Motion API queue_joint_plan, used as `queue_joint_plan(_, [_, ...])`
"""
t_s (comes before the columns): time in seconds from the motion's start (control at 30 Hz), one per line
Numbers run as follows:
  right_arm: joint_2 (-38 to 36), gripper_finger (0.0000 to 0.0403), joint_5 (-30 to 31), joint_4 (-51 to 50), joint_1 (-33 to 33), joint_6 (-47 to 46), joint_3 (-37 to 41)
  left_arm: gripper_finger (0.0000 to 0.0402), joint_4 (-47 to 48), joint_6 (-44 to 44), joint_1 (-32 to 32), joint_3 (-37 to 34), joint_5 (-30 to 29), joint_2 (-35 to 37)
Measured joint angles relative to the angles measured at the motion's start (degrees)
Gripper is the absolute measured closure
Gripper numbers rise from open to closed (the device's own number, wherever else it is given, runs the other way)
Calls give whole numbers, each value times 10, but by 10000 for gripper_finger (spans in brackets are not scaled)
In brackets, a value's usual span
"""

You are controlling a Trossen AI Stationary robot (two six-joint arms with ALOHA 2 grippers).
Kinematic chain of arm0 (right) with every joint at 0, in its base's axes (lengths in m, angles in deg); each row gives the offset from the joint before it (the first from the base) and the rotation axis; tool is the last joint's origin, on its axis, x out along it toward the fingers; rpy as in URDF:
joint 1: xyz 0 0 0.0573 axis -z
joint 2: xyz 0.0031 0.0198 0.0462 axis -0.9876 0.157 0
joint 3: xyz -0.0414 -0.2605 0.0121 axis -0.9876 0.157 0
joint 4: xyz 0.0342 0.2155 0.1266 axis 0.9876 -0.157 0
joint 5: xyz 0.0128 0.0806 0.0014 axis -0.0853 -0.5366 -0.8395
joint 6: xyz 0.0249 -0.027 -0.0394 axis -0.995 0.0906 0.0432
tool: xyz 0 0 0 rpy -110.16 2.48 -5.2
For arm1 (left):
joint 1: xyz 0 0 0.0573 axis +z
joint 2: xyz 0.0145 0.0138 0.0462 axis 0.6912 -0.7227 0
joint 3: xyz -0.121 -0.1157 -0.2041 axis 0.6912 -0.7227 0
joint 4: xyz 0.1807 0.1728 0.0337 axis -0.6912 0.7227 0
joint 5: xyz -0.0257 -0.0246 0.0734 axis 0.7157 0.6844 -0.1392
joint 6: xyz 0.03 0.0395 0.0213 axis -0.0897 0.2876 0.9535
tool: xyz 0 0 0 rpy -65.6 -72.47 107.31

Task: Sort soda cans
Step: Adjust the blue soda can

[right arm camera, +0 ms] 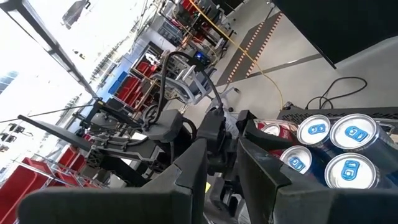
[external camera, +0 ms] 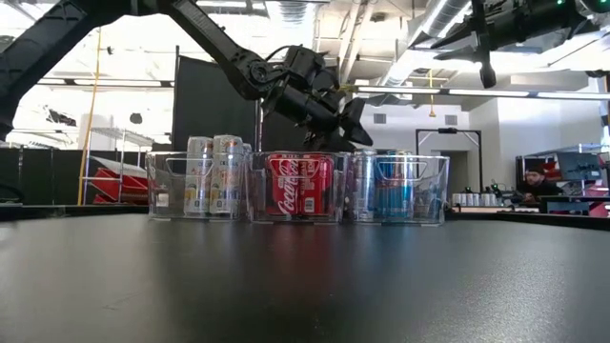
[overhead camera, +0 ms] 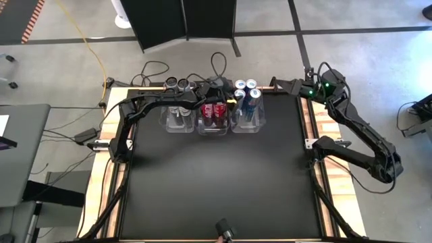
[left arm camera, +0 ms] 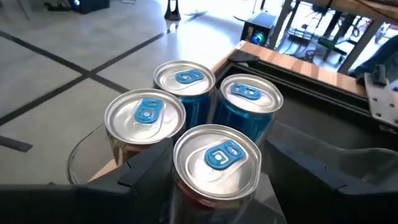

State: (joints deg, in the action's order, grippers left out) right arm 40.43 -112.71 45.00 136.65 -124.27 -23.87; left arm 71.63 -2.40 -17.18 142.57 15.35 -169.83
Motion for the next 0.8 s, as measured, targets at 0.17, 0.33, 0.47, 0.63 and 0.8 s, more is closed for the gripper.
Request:
queue_joint_plan(0.17, [0, 295, 0, 0, 0, 0, 0, 157, -21, -31, -1, 1, 1, -22])
queue_joint_plan(0.33, [-1, 295, -13, 0, 0, -8, 0, 157, -46, -60, -2, 3, 11, -43])
queue_joint_plan(0.47, [-3, 295, -16, 0, 0, -12, 0, 157, -62, -39, -8, 1, -14, -43])
queue_joint_plan(0.63, [-3, 296, -18, 0, 0, -12, 0, 157, -75, -29, -6, 9, -13, -44])
queue_joint_plan(0.8, [-3, 296, -19, 0, 0, -12, 0, 157, -62, 4, -5, 22, -1, -44])
